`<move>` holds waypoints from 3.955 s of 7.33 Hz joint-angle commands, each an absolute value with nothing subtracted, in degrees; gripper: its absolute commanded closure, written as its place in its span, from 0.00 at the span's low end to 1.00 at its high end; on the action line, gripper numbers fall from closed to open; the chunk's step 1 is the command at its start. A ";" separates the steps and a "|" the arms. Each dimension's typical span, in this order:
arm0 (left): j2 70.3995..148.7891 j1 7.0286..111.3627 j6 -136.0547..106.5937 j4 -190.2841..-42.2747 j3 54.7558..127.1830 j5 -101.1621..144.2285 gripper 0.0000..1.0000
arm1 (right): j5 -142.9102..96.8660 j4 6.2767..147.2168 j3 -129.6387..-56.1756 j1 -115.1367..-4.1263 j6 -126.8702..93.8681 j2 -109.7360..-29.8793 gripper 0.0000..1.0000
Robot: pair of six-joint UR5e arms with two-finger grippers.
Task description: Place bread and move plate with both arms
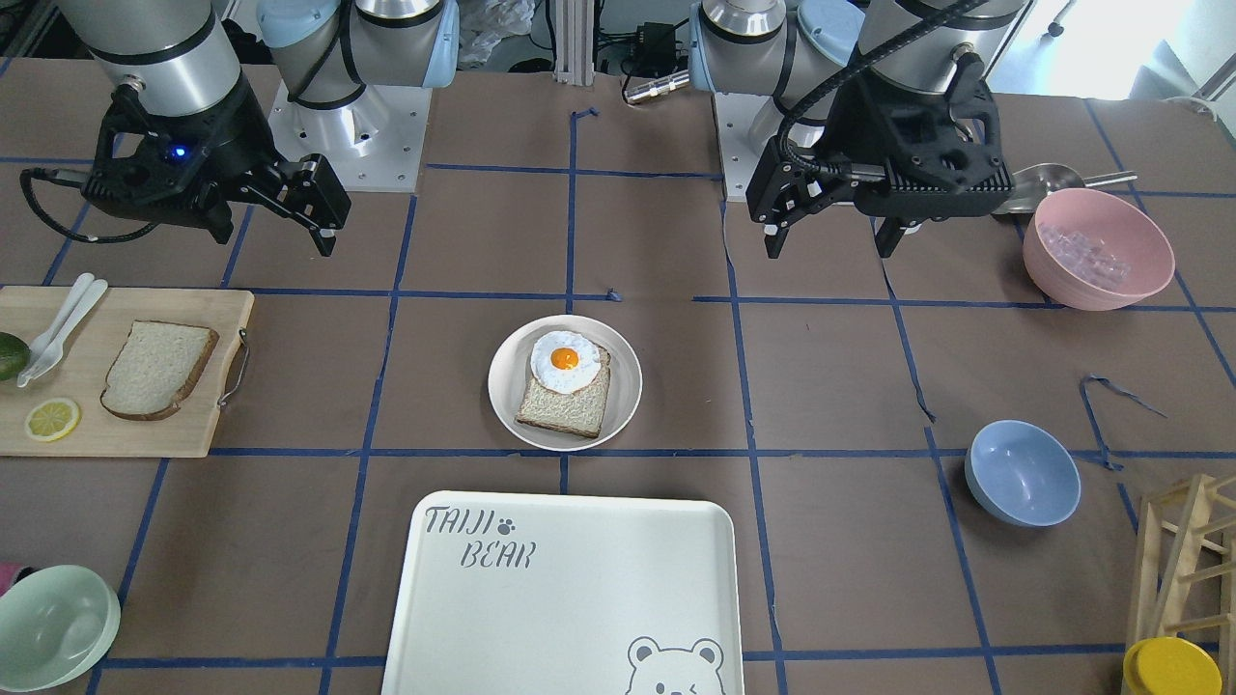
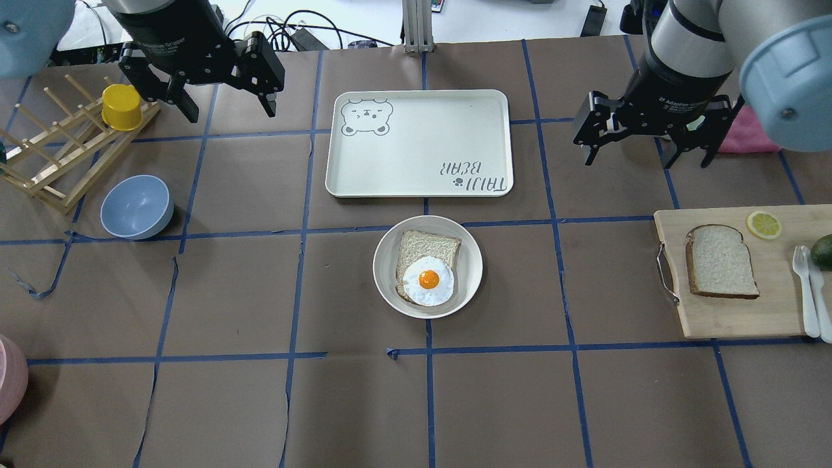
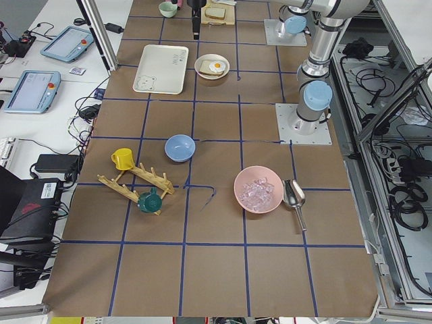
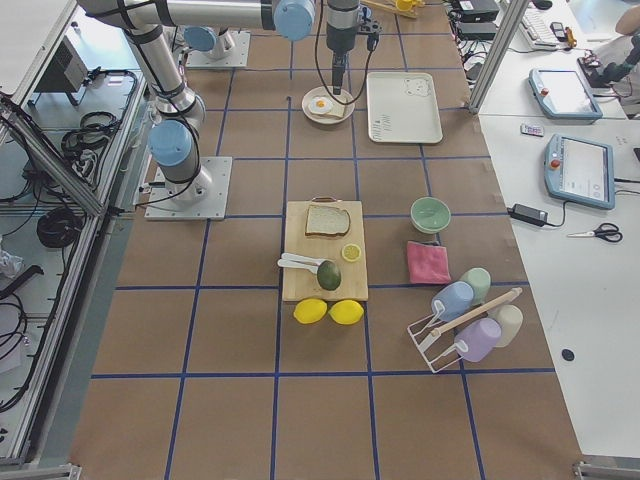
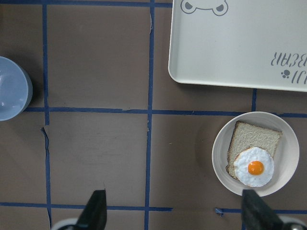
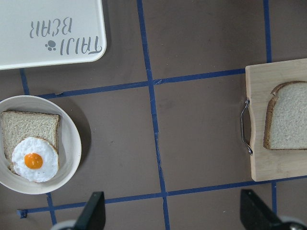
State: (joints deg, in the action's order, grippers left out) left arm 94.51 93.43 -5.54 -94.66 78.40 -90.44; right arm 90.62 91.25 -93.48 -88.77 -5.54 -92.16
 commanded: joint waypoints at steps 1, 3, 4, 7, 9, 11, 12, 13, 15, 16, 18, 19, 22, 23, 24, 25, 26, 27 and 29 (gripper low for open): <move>94.48 93.43 -5.54 -94.66 78.40 -90.44 0.00 | 90.61 91.32 -93.60 -88.77 -5.54 -92.11 0.00; 94.48 93.43 -5.54 -94.66 78.40 -90.44 0.00 | 90.70 91.32 -93.69 -88.77 -5.80 -92.11 0.00; 94.48 93.51 -5.54 -94.66 78.40 -90.44 0.00 | 90.70 91.41 -93.69 -88.77 -5.71 -92.02 0.00; 94.48 93.43 -5.54 -94.66 78.40 -90.44 0.00 | 90.44 91.14 -94.22 -88.77 -6.32 -91.23 0.00; 94.48 93.43 -5.54 -94.66 78.40 -90.44 0.00 | 90.79 91.14 -94.22 -88.59 -6.42 -91.14 0.00; 94.40 93.43 -5.54 -94.66 78.40 -90.53 0.00 | 90.88 91.41 -94.39 -88.33 -6.42 -89.92 0.00; 94.39 93.43 -5.54 -94.66 78.40 -90.53 0.00 | 91.31 91.67 -94.74 -87.98 -5.89 -89.56 0.00; 94.39 93.43 -5.54 -94.66 78.40 -90.53 0.00 | 94.02 91.84 -95.27 -86.76 -6.24 -88.69 0.00; 94.39 93.43 -5.54 -94.66 78.40 -90.53 0.00 | 94.75 92.98 -95.97 -79.49 -5.63 -86.23 0.00; 94.39 93.43 -5.54 -94.66 78.49 -90.53 0.00 | 94.92 97.16 -96.59 -78.32 -5.71 -84.57 0.00; 94.39 93.43 -5.54 -94.66 78.40 -90.53 0.00 | 95.88 103.62 -98.43 -75.61 -5.54 -82.36 0.12; 94.39 93.43 -5.54 -94.66 78.40 -90.53 0.00 | 96.06 104.23 -99.13 -73.06 -4.84 -80.79 0.12; 94.39 93.43 -5.54 -94.66 78.40 -90.53 0.00 | 97.12 111.69 -101.24 -69.70 -2.64 -74.98 0.19; 94.39 93.43 -5.54 -94.66 78.40 -90.53 0.00 | 97.38 113.80 -101.95 -69.61 -2.64 -73.14 0.22; 94.39 93.43 -5.54 -94.66 78.40 -90.53 0.00 | 99.21 114.78 -102.74 -68.48 -2.72 -71.91 0.22; 94.39 93.43 -5.54 -94.66 78.40 -90.53 0.00 | 99.58 116.18 -103.88 -67.77 -2.72 -71.02 0.22; 94.39 93.43 -5.54 -94.66 78.49 -90.53 0.00 | 99.67 116.63 -105.02 -67.42 -2.64 -70.32 0.25; 94.39 93.43 -5.54 -94.66 78.40 -90.53 0.00 | 99.75 117.50 -105.99 -67.41 -2.90 -70.14 0.28; 94.39 93.43 -5.54 -94.66 78.40 -90.53 0.00 | 101.50 119.95 -107.05 -67.41 -3.25 -68.74 0.34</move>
State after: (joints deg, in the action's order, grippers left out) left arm 94.40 93.43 -5.54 -94.66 78.42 -90.53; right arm 100.34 118.33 -106.51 -67.45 -3.08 -69.47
